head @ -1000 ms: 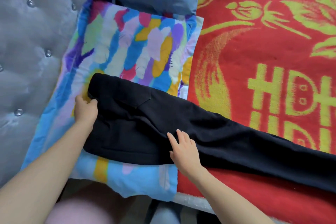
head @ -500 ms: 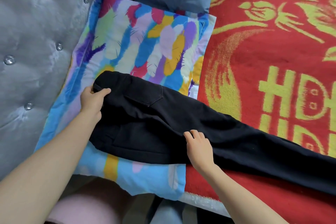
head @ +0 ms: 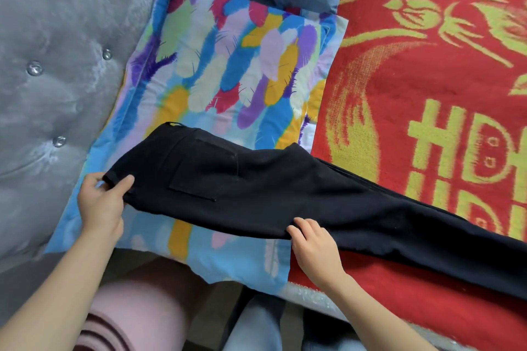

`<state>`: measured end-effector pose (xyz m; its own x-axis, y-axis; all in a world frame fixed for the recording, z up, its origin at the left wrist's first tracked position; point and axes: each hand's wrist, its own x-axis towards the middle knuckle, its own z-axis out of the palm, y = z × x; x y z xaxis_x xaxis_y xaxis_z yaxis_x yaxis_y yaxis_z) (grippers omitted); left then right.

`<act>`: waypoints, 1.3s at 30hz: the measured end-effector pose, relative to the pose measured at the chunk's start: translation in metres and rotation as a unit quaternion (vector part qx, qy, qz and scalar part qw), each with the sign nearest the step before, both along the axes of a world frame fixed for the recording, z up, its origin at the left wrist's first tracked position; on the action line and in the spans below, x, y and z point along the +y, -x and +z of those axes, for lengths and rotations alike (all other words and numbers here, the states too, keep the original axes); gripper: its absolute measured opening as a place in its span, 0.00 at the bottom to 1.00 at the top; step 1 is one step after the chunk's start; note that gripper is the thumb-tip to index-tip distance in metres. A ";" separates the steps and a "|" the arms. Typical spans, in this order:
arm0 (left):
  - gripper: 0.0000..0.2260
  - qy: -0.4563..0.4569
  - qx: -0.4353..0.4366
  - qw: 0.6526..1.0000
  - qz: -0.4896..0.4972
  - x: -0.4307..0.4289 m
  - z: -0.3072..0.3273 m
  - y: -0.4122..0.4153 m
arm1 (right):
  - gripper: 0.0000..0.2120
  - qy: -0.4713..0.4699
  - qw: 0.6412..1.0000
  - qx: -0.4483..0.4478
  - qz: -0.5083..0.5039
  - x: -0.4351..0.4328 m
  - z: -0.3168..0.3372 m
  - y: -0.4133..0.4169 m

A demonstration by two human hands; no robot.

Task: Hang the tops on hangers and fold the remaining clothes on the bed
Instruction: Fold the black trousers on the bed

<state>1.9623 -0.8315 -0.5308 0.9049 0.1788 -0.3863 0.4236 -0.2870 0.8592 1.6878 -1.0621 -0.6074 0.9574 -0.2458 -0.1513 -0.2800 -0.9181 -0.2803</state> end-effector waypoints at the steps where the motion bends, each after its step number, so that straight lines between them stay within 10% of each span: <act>1: 0.15 -0.027 0.016 0.999 -0.008 0.004 -0.006 0.003 | 0.25 -0.009 0.997 0.073 -0.002 0.003 0.000 -0.002; 4: 0.18 -0.219 0.050 0.971 -0.079 0.007 -0.018 0.010 | 0.38 -0.058 0.966 0.252 -0.029 0.010 0.001 -0.006; 8: 0.27 -0.386 -0.090 0.896 -0.199 -0.023 -0.006 0.008 | 0.27 -0.114 0.961 0.248 -0.048 0.004 0.005 -0.010; 17: 0.27 -0.473 -0.084 0.667 -0.570 -0.135 -0.011 -0.009 | 0.25 -0.072 0.967 0.195 -0.147 -0.031 0.014 -0.012; 22: 0.19 -0.497 -0.031 0.574 -0.649 -0.151 -0.013 -0.030 | 0.25 -0.077 0.970 0.164 -0.164 -0.040 0.017 -0.021; 26: 0.10 -0.579 -0.156 0.470 -0.647 -0.154 -0.008 -0.045 | 0.24 -0.068 0.964 0.181 -0.184 -0.047 0.011 -0.010; 29: 0.11 -0.594 -0.190 0.506 -0.596 -0.155 -0.012 -0.054 | 0.22 -0.063 0.963 0.165 -0.204 -0.059 0.004 0.008; 35: 0.23 -0.503 -0.212 0.691 -0.474 -0.175 -0.031 -0.003 | 0.24 -0.004 0.951 0.188 -0.243 -0.091 -0.002 0.058; 39: 0.30 -0.395 -0.348 0.631 -0.570 -0.216 -0.037 0.074 | 0.27 0.013 0.918 0.234 -0.321 -0.113 -0.011 0.095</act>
<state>1.8881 -1.0473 -0.5680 0.5205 -0.8536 -0.0227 -0.8461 -0.5192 0.1207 1.5924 -1.1755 -0.6181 0.4464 -0.7459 -0.4944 -0.8493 -0.5271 0.0284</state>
